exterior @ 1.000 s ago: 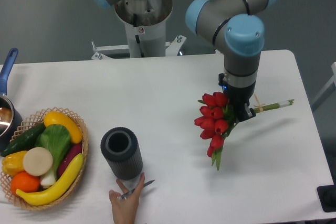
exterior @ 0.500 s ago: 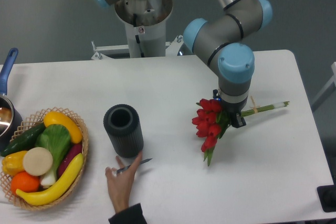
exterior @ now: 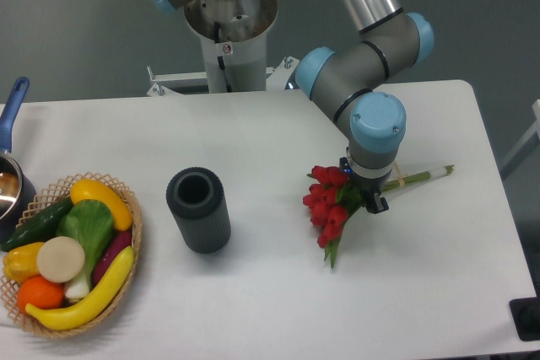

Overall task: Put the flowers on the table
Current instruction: 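Lower the tulip bunch toward the table surface, then open the gripper to release the tulips and raise it away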

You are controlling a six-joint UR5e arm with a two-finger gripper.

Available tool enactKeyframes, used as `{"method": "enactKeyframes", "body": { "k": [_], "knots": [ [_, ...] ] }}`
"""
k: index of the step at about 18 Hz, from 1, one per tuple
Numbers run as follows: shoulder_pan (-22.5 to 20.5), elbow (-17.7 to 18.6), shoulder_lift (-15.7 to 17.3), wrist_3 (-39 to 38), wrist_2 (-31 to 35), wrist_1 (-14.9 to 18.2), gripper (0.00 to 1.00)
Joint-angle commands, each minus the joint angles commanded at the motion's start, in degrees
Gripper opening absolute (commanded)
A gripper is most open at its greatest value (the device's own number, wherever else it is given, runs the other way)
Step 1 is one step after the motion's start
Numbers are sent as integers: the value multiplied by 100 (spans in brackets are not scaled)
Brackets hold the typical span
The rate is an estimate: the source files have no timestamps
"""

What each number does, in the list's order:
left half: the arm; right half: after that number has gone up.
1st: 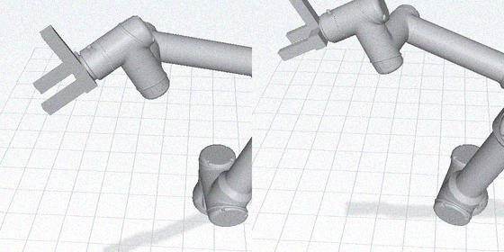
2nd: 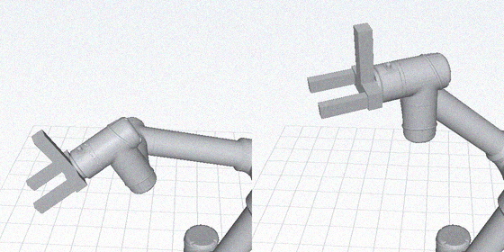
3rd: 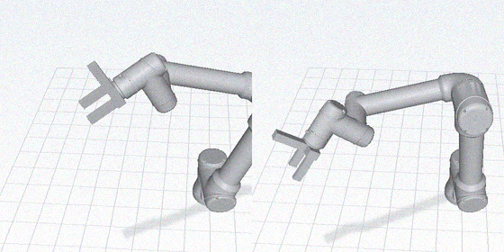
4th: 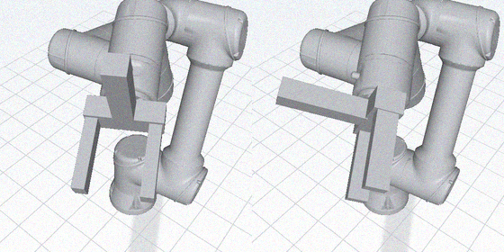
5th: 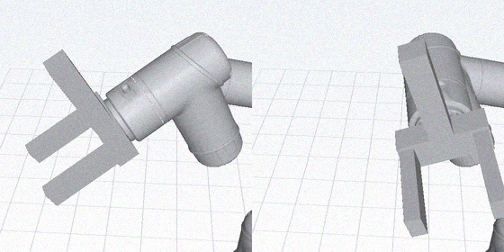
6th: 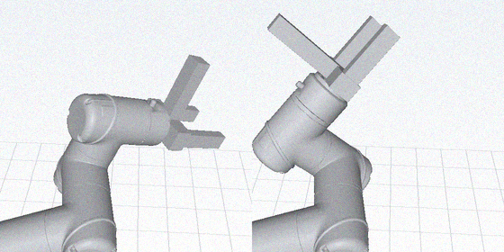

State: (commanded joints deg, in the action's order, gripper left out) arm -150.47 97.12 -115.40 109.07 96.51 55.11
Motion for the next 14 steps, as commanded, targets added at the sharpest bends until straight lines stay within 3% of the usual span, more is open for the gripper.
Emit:
{"method": "enactKeyframes", "body": {
  "k": [8,12,14],
  "knots": [
    [-18,-561,457,-88,-808,-53,100],
    [0,-1071,580,-141,-949,122,100],
    [-17,-1273,589,-141,-1054,358,100]
  ]
}}
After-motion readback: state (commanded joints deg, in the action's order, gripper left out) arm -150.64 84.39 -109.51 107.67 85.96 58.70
